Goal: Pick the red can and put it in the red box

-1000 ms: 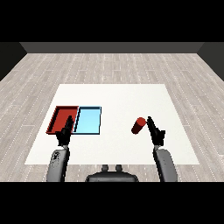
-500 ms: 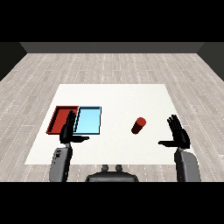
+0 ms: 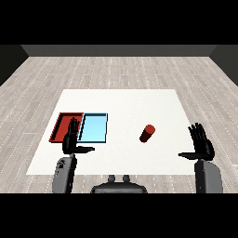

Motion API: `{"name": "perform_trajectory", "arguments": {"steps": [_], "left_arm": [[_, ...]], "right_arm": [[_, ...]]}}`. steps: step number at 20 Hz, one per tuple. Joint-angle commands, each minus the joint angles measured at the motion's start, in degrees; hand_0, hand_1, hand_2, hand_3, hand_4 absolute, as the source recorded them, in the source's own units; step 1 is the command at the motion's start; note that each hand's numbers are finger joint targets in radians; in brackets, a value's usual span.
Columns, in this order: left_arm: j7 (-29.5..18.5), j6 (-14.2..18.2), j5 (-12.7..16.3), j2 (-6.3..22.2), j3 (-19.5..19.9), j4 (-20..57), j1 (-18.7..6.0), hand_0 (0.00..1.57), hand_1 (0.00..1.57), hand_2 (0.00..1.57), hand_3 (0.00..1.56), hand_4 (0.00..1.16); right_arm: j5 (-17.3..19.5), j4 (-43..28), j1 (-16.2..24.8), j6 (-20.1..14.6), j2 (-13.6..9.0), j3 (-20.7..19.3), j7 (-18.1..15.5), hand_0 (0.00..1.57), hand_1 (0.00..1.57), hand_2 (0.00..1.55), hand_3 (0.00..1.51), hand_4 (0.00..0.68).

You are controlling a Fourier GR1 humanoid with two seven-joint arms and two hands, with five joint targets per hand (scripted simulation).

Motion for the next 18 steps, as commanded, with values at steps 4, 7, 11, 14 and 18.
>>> {"name": "perform_trajectory", "arguments": {"steps": [4,7,11,14,18], "left_arm": [[-1.79,-1.57,1.92,1.07,1.36,3.37,-1.75,0.0,0.0,0.0,0.0,0.0],[0.62,1.28,0.66,-0.63,-0.18,1.46,-4.05,0.0,0.0,0.0,0.0,0.0],[0.78,0.62,1.62,-0.8,-0.43,-1.59,-1.23,0.0,0.0,0.0,0.0,0.0],[-5.57,-1.24,1.69,-0.11,1.02,2.97,0.97,0.0,0.0,0.0,0.0,0.0],[-4.13,0.62,0.61,-1.45,-0.86,-0.29,1.82,0.0,0.0,0.0,0.0,0.0]], "right_arm": [[3.38,8.51,-2.91,3.4,-0.77,-1.6,-5.07,0.0,0.0,0.0,0.0,0.0],[5.34,7.07,-3.39,0.8,2.42,0.67,-5.01,0.0,0.0,0.0,0.0,0.0],[4.07,2.09,-0.79,0.57,4.08,1.45,-0.79,0.0,0.0,0.0,0.0,0.0],[6.0,9.4,-6.76,0.58,2.33,1.18,-2.63,0.0,0.0,0.0,0.0,0.0],[2.13,3.11,-6.13,0.54,2.34,0.78,4.76,0.0,0.0,0.0,0.0,0.0]]}}
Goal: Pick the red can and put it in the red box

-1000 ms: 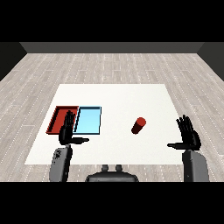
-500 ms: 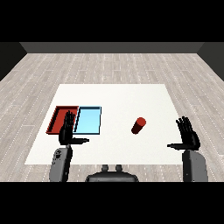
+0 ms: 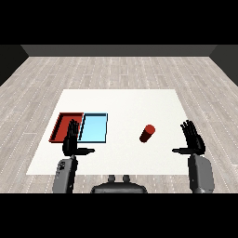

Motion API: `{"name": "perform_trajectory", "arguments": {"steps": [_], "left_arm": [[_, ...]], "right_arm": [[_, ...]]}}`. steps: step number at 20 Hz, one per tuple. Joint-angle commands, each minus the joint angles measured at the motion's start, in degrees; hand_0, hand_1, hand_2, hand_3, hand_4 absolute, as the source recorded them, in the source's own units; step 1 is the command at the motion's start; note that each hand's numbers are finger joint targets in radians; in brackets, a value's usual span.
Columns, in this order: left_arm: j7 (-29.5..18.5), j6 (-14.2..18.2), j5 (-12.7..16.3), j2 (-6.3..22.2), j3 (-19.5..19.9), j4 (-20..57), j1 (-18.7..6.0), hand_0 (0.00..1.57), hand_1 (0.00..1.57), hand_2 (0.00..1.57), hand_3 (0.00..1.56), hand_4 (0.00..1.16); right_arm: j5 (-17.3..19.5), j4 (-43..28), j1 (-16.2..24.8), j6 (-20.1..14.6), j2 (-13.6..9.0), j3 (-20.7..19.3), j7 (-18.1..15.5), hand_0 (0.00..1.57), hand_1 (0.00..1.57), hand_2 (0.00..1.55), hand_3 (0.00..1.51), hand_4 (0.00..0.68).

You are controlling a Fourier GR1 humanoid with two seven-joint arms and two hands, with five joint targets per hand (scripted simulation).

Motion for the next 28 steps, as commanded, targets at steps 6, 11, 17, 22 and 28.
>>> {"name": "perform_trajectory", "arguments": {"steps": [6,11,17,22,28], "left_arm": [[-1.48,-1.24,1.0,0.27,0.32,-0.53,2.09,0.0,0.0,0.0,0.0,0.0],[1.55,0.17,2.0,0.46,1.53,0.63,-1.79,0.0,0.0,0.0,0.0,0.0],[2.81,1.94,-0.33,0.06,-0.16,-3.52,1.32,0.0,0.0,0.0,0.0,0.0],[0.9,-1.67,1.92,3.45,2.99,0.75,-1.34,0.0,0.0,0.0,0.0,0.0],[0.43,-2.09,3.28,2.2,2.44,-0.16,-0.75,0.0,0.0,0.0,0.0,0.0]], "right_arm": [[2.57,9.93,-6.92,-1.17,1.63,1.96,-1.43,0.0,0.0,0.0,0.0,0.0],[-1.5,3.82,-5.97,-3.13,5.44,3.72,6.43,0.0,0.0,0.0,0.0,0.0],[-2.0,2.94,-3.0,-3.06,7.28,4.76,5.37,0.0,0.0,0.0,0.0,0.0],[1.88,14.36,-9.14,-5.21,8.86,6.19,-0.35,0.0,0.0,0.0,0.0,0.0],[-0.42,13.55,-8.54,-5.07,10.39,7.38,2.22,0.0,0.0,0.0,0.0,0.0]]}}
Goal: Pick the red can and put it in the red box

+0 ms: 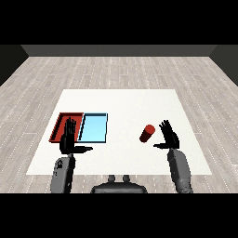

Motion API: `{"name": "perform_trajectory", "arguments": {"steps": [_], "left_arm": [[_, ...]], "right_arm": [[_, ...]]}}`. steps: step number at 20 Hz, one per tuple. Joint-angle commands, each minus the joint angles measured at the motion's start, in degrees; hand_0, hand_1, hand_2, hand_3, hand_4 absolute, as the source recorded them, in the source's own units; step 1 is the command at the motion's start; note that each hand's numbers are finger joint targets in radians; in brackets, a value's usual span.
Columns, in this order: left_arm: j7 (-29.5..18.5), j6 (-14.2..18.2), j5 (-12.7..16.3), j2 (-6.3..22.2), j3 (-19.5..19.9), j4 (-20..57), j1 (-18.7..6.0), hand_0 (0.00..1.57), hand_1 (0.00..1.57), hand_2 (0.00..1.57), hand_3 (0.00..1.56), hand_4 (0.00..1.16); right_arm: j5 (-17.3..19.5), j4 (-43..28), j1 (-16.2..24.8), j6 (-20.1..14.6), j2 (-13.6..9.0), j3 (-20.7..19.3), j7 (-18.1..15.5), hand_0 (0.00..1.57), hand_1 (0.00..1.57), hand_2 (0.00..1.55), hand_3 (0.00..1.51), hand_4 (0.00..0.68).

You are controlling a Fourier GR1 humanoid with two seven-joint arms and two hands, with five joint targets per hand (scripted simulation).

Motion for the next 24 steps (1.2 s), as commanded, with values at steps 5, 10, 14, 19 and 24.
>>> {"name": "perform_trajectory", "arguments": {"steps": [5,10,14,19,24], "left_arm": [[1.41,2.54,-1.98,-2.79,-4.64,-4.03,2.03,0.0,0.0,0.0,0.0,0.0],[0.66,-0.51,0.92,0.51,0.13,-0.14,-1.23,0.0,0.0,0.0,0.0,0.0],[2.72,-1.56,2.14,0.33,-0.64,-4.19,1.79,0.0,0.0,0.0,0.0,0.0],[-0.61,-2.47,2.13,-0.19,-0.72,-2.18,3.22,0.0,0.0,0.0,0.0,0.0],[-4.69,-2.04,0.0,-0.44,-0.71,2.14,2.45,0.0,0.0,0.0,0.0,0.0]], "right_arm": [[-0.47,5.0,-0.36,1.38,0.4,0.28,-3.84,0.0,0.0,0.0,0.0,0.0],[-2.54,-1.36,-1.92,-2.6,2.65,2.27,4.2,0.0,0.0,0.0,0.0,0.0],[-1.81,0.98,-3.58,-4.65,4.15,3.05,2.82,0.0,0.0,0.0,0.0,0.0],[1.99,8.24,-4.91,-4.65,4.4,4.56,-3.31,0.0,0.0,0.0,0.0,0.0],[0.45,4.81,-4.56,-6.73,5.24,4.95,0.47,0.0,0.0,0.0,0.0,0.0]]}}
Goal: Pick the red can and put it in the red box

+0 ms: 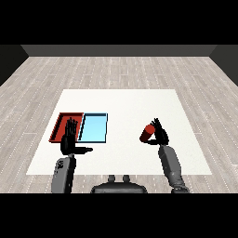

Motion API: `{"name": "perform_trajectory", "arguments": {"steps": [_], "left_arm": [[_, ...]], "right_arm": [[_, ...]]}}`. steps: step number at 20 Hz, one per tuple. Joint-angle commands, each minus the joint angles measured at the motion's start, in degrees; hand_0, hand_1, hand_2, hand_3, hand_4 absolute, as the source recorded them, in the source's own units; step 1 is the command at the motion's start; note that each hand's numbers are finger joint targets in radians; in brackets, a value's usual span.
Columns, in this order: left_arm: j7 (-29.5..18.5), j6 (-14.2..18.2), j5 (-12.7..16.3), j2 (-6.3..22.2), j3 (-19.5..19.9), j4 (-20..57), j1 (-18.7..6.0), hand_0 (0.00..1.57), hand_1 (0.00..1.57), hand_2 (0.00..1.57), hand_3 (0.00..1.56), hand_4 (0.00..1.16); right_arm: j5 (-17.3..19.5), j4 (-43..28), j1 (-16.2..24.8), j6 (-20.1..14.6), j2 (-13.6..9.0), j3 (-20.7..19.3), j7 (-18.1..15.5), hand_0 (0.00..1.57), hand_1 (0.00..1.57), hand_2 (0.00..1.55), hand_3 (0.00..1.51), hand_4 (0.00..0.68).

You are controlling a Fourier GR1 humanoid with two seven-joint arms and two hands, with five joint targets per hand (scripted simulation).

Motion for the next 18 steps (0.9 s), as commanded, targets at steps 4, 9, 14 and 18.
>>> {"name": "perform_trajectory", "arguments": {"steps": [4,9,14,18], "left_arm": [[3.73,0.19,0.54,0.52,-0.29,-4.72,1.48,0.0,0.0,0.0,0.0,0.0],[-2.99,-0.58,0.67,1.58,2.97,6.68,-3.8,0.0,0.0,0.0,0.0,0.0],[-1.91,-1.01,0.78,0.3,0.25,-1.84,3.11,0.0,0.0,0.0,0.0,0.0],[-0.37,-2.0,2.82,1.98,2.6,0.05,1.23,0.0,0.0,0.0,0.0,0.0]], "right_arm": [[-0.15,0.4,0.86,0.27,-1.38,0.33,1.21,0.0,0.0,0.0,0.0,0.0],[0.62,11.25,-5.26,1.74,-2.0,-1.0,-4.51,0.0,0.0,0.0,0.0,0.0],[0.48,4.64,-3.98,-1.59,-0.94,0.67,0.5,0.0,0.0,0.0,0.0,0.0],[0.54,6.56,-4.84,-2.72,1.41,1.22,-1.1,0.0,0.0,0.0,0.0,0.0]]}}
